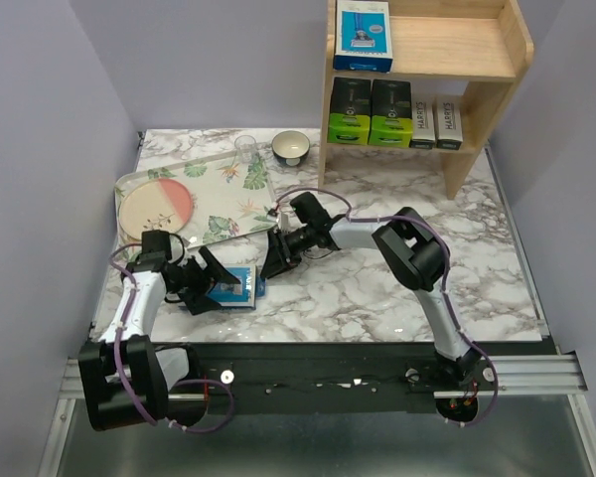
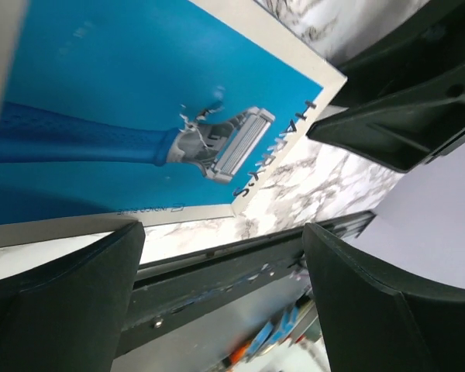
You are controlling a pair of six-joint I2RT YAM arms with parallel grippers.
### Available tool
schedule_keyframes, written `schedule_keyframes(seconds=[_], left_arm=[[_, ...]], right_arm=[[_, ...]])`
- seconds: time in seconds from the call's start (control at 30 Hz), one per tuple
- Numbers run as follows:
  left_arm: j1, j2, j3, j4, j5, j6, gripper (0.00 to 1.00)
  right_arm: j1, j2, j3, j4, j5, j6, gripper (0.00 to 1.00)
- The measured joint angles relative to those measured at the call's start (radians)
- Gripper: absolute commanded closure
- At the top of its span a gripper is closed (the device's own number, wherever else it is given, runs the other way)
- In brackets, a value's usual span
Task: Place and organize the shaving razors onto the shelf
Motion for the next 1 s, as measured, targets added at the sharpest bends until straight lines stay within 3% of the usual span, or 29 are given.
schedule_keyframes(seconds=[0.2, 0.4, 0.43, 0.57, 0.73, 0.83, 1.0], left_arm=[[0.097, 0.022, -0.001, 0.025, -0.006, -0.039, 0.07], [0.133, 0.037, -0.001, 0.062, -0.011, -0.067, 0.04], [0.135, 0.037, -0.001, 0.064, -0.011, -0.069, 0.03], [0.139, 0.034, -0.002, 0.081, 0.006, -0.089, 0.02], [0.112, 0.025, -0.012, 0.196, 0.077, -0.162, 0.02], [0.051, 0.026, -0.003, 0.243, 0.096, -0.194, 0.02], [-0.154, 0.063, 0.018, 0.389, 0.119, -0.283, 0.02]], right_arm=[[0.002, 0.048, 0.031, 0.015, -0.046, 0.034, 0.65], [0.018, 0.074, 0.047, 0.015, -0.078, 0.046, 0.87], [0.020, 0.074, 0.047, 0.015, -0.080, 0.053, 0.99], [0.018, 0.053, 0.013, 0.042, -0.077, 0.086, 0.99], [-0.032, -0.100, -0.242, 0.124, -0.048, 0.206, 0.99], [-0.104, -0.199, -0.346, 0.108, -0.040, 0.214, 0.99], [-0.272, -0.483, -0.571, 0.053, -0.011, 0.228, 0.99]])
